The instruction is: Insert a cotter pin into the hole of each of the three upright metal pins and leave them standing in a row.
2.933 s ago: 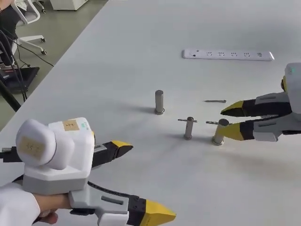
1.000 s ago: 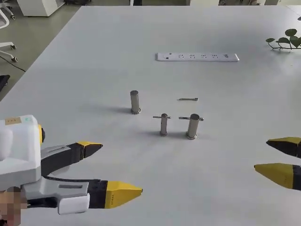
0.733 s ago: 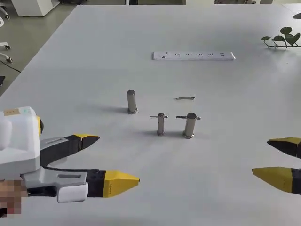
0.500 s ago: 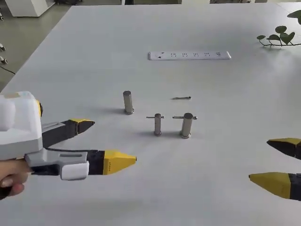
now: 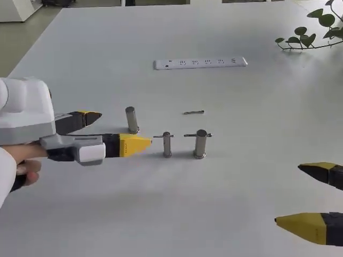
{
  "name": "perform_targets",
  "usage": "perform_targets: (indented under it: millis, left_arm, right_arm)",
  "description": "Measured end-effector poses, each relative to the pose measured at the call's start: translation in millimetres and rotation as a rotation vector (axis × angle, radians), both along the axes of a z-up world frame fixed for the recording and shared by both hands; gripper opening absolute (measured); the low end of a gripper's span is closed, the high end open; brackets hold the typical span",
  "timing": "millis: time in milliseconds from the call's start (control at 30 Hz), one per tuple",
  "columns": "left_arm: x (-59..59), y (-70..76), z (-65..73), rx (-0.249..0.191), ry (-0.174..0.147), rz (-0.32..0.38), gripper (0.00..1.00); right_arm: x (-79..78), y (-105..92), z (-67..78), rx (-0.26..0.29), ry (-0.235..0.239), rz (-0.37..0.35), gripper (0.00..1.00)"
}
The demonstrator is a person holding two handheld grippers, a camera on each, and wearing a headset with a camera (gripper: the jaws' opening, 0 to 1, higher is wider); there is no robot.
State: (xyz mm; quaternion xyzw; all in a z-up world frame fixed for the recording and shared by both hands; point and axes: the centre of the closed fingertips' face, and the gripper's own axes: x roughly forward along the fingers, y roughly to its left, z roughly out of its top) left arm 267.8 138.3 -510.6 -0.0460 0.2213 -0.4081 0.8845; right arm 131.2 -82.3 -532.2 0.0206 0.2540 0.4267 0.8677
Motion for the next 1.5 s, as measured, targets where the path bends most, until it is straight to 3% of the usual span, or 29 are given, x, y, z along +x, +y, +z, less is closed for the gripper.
perform_targets:
  millis: [100, 367, 600, 800, 867, 900, 967, 1133, 1333, 1500]
  left_arm:
    - [14.1, -5.0, -1.2, 0.026, -0.028, 0.012, 0.98]
    - [49.0, -0.8, -10.0, 0.049, -0.045, 0.105, 0.95]
    - [67.7, -2.0, -20.3, 0.06, -0.058, 0.136, 0.7]
    - [76.9, -0.9, -28.7, 0.091, -0.068, 0.16, 0.51]
    - [78.5, -0.1, -33.0, 0.095, -0.057, 0.167, 0.46]
    - [77.9, 0.6, -37.3, 0.09, -0.027, 0.176, 0.42]
    - [79.1, 2.6, -41.7, 0.11, -0.029, 0.184, 0.32]
    - [77.3, 3.3, -50.1, 0.14, -0.019, 0.178, 0.29]
    - [79.1, 5.2, -54.7, 0.173, -0.029, 0.179, 0.13]
    - [79.3, 4.4, -53.9, 0.184, -0.04, 0.162, 0.13]
  right_arm:
    - [-0.7, -0.3, -0.7, 0.011, 0.005, -0.013, 0.87]
    - [-2.3, -2.9, -4.2, 0.002, 0.01, -0.028, 0.86]
    - [-1.8, -4.0, -4.0, 0.003, 0.014, -0.037, 0.86]
    - [-4.0, -2.3, -3.5, 0.0, 0.013, -0.032, 0.84]
    - [-4.8, -2.2, -3.8, -0.002, 0.013, -0.032, 0.84]
    - [-5.2, -2.1, -3.6, -0.001, 0.012, -0.032, 0.84]
    - [-5.2, -2.3, -3.5, 0.001, 0.012, -0.036, 0.84]
    - [-6.7, -4.1, -5.7, -0.002, 0.02, -0.039, 0.82]
    - [-7.7, -4.2, -6.5, 0.0, 0.025, -0.042, 0.82]
    - [-8.2, -5.2, -8.5, 0.0, 0.034, -0.045, 0.81]
